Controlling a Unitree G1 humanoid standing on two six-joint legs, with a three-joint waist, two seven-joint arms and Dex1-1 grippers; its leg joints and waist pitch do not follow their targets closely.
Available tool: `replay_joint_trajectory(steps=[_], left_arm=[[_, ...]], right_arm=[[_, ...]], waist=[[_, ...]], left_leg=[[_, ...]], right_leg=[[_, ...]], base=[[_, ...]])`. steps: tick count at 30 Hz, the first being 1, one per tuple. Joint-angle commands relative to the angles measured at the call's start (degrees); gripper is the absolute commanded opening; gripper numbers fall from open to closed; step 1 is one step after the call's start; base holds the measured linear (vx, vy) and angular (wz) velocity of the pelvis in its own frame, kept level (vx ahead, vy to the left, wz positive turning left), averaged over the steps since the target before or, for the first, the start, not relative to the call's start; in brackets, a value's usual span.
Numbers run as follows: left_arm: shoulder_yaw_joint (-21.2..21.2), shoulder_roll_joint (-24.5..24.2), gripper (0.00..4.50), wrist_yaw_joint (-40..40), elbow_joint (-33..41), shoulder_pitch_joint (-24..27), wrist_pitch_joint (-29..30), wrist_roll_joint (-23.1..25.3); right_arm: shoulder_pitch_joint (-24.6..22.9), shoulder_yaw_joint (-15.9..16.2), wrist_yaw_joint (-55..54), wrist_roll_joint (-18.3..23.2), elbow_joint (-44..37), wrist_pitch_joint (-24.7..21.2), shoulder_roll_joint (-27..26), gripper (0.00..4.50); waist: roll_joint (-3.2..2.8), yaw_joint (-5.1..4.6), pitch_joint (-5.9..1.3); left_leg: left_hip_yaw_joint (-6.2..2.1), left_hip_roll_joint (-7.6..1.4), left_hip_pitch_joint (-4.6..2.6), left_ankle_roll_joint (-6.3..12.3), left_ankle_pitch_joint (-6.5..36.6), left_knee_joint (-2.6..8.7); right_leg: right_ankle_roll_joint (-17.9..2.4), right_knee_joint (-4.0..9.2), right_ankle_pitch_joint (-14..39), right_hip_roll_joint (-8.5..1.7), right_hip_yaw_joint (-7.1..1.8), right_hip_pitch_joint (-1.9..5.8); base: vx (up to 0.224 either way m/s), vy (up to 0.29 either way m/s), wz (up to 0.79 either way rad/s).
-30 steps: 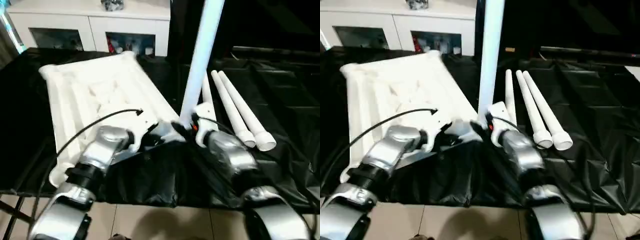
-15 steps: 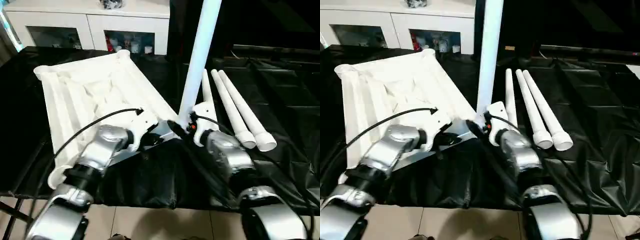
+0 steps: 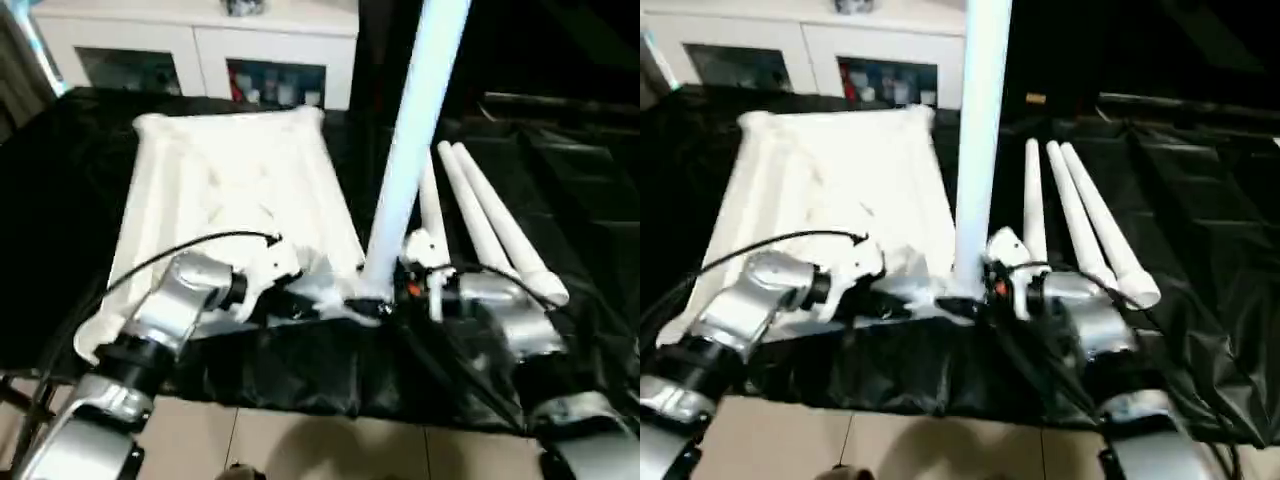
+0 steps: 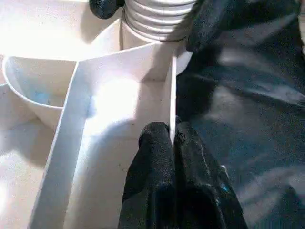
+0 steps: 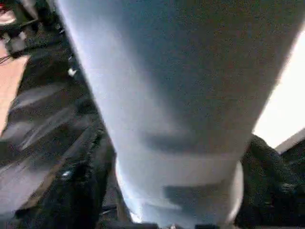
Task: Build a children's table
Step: Rotate leg to tighten
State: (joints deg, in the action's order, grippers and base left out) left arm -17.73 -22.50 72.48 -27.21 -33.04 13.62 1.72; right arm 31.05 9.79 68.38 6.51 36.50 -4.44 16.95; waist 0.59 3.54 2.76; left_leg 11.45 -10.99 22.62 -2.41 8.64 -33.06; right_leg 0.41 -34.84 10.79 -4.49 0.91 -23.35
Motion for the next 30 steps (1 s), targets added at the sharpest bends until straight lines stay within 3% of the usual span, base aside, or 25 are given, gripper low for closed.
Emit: replay_joint_trajectory(steps=[1,12,15,18,20,21,22,27,28,30], left_arm=[[-1.2,1.0,0.00,1.1,0.8,-1.2,-1.4,-1.4],[-0.6,0.0,0.00,2.3,-1.0,-1.8,-1.7,-1.4],[1.7,2.9,0.00,-5.2,-2.7,-2.8,0.1,-0.9],[3.4,5.9,0.00,-13.1,-4.1,-4.0,2.5,0.2],[4.1,8.0,0.00,-17.8,-3.8,-4.2,4.8,0.8],[4.3,8.7,0.00,-19.0,-3.5,-4.2,5.3,1.0],[4.5,9.9,0.00,-20.9,-2.8,-4.1,6.2,1.2],[3.3,12.2,0.00,-22.0,-1.0,-3.2,6.2,1.8],[3.2,12.2,0.00,-21.5,-1.1,-3.2,5.8,1.7],[3.1,12.1,0.00,-21.2,-1.3,-3.3,5.4,1.5]], right_arm=[[-0.8,4.3,4.1,-0.3,-1.7,-0.4,-1.0,3.07],[-1.5,5.1,6.0,0.2,-3.6,-2.9,-1.2,2.76],[-0.9,2.3,-5.1,-1.2,-0.1,-2.6,-4.8,2.75],[0.4,-0.5,-18.1,-2.8,4.4,-2.0,-8.7,2.75],[1.5,-2.4,-25.8,-2.8,7.4,-1.9,-11.7,2.74],[1.8,-2.8,-27.7,-2.8,8.1,-1.9,-12.6,2.74],[2.5,-3.4,-31.3,-3.0,9.4,-1.8,-14.0,2.74],[4.3,-5.0,-37.3,-3.0,12.2,0.5,-17.4,2.74],[4.4,-5.0,-37.8,-3.3,12.1,1.3,-17.4,3.30],[4.6,-5.5,-37.9,-3.4,12.3,1.9,-17.5,3.44]], waist=[[0.26,-0.06,-3.45],[0.41,0.05,-3.43],[0.24,-0.25,-3.31],[0.44,-1.13,-3.01],[0.40,-1.76,-2.97],[0.02,-1.77,-2.97],[0.18,-2.05,-3.04],[0.28,-1.99,-3.24],[0.24,-1.93,-3.31],[0.24,-1.87,-3.40]], left_leg=[[-0.77,-2.25,-1.76,1.20,16.9,3.79],[-0.76,-2.22,-1.79,0.94,16.5,3.79],[-0.78,-2.09,-1.79,0.19,16.9,3.88],[-1.23,-1.91,-2.04,-2.20,21.4,4.10],[-1.44,-1.90,-2.11,-2.63,22.9,4.21],[-1.62,-1.85,-2.22,-2.67,23.6,4.22],[-1.54,-1.79,-2.20,-2.57,24.2,4.12],[-1.35,-1.83,-1.88,-1.58,22.1,4.13],[-1.29,-1.81,-1.91,-1.44,21.9,4.08],[-1.14,-1.78,-1.81,-0.84,20.5,4.05]], right_leg=[[-12.7,4.24,12.7,-2.72,-1.28,1.86],[-12.8,4.16,12.9,-2.80,-1.31,1.82],[-12.7,4.25,13.9,-2.86,-1.42,1.55],[-10.7,4.94,22.2,-3.03,-1.39,1.24],[-10.1,5.24,24.2,-3.09,-1.38,1.08],[-9.8,5.36,25.0,-3.10,-1.27,1.11],[-9.4,5.49,25.5,-3.00,-1.31,1.01],[-9.7,5.33,20.9,-2.79,-1.41,1.15],[-9.8,5.25,20.1,-2.75,-1.42,1.18],[-10.6,5.01,16.9,-2.67,-1.43,1.41]], base=[[0.000,0.000,0.00],[0.000,0.000,0.00],[0.000,0.000,0.00],[0.000,0.000,0.00],[0.000,0.000,0.00],[0.000,0.000,0.00],[0.000,0.000,0.00],[0.000,0.000,0.00],[0.000,0.000,0.00],[0.000,0.000,0.00]])
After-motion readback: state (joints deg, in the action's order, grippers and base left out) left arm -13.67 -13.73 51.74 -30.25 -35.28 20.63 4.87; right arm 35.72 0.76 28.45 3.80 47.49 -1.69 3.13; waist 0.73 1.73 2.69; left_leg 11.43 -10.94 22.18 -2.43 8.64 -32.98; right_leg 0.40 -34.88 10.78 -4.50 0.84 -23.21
